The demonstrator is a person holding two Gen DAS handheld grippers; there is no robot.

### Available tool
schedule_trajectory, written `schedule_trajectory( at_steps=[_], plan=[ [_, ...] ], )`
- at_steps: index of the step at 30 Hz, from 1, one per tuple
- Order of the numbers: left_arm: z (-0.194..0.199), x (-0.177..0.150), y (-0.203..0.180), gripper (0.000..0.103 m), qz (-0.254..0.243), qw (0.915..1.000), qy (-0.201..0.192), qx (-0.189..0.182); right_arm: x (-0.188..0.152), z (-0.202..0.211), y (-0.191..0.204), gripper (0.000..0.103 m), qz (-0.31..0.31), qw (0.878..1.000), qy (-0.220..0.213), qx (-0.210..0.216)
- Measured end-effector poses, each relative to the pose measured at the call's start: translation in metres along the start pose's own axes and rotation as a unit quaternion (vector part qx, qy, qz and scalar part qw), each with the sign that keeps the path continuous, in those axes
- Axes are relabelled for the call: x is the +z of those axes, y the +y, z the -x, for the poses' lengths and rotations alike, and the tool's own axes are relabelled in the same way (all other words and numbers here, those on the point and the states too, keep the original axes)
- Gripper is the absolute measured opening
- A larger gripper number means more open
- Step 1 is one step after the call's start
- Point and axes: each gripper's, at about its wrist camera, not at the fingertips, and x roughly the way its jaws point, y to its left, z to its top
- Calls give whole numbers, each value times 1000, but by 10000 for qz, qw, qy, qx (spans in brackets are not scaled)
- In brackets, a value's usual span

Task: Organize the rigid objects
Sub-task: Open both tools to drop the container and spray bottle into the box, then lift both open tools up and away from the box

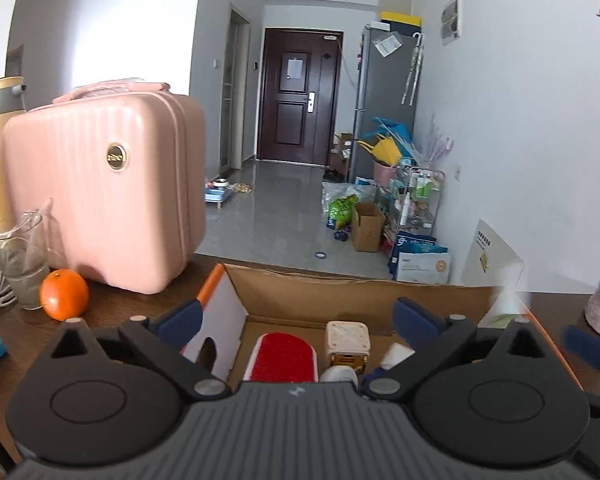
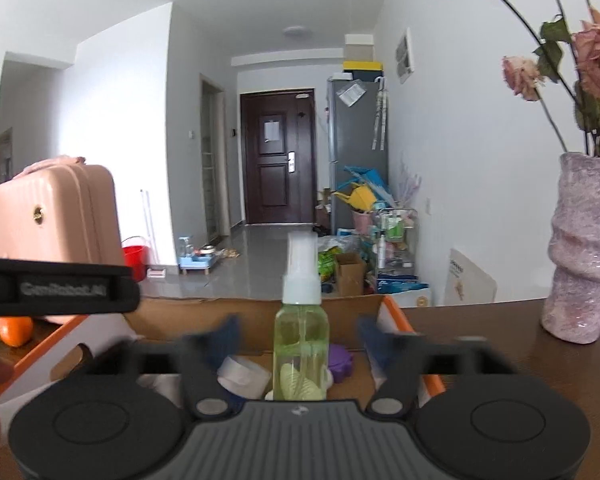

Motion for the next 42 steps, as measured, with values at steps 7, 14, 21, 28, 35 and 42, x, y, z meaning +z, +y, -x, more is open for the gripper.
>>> schedule_trajectory(
  at_steps=[7, 14, 21, 28, 35, 42],
  plan=[
    [-3, 0, 2, 103, 46, 9999, 107, -2, 0, 0, -2, 103, 16, 10000, 14, -77],
    [0, -1, 2, 103, 6, 10000, 60, -44, 0, 1, -2, 103, -20, 10000, 19, -75],
    [3, -1, 6, 103, 32, 10000, 47, -6, 1, 6, -3, 103, -16, 10000, -9, -77],
    [15, -3, 7, 103, -66, 10000, -3, -14, 0, 18, -4, 103, 28, 9999, -26, -107],
    [44, -10, 13, 103, -205, 9995, -217, -136, -2, 43, -5, 103, 14, 9999, -68, -114],
    [87, -20, 23, 103, -334, 9980, -464, -273, -7, 83, -5, 103, 17, 9999, -130, -80]
  ],
)
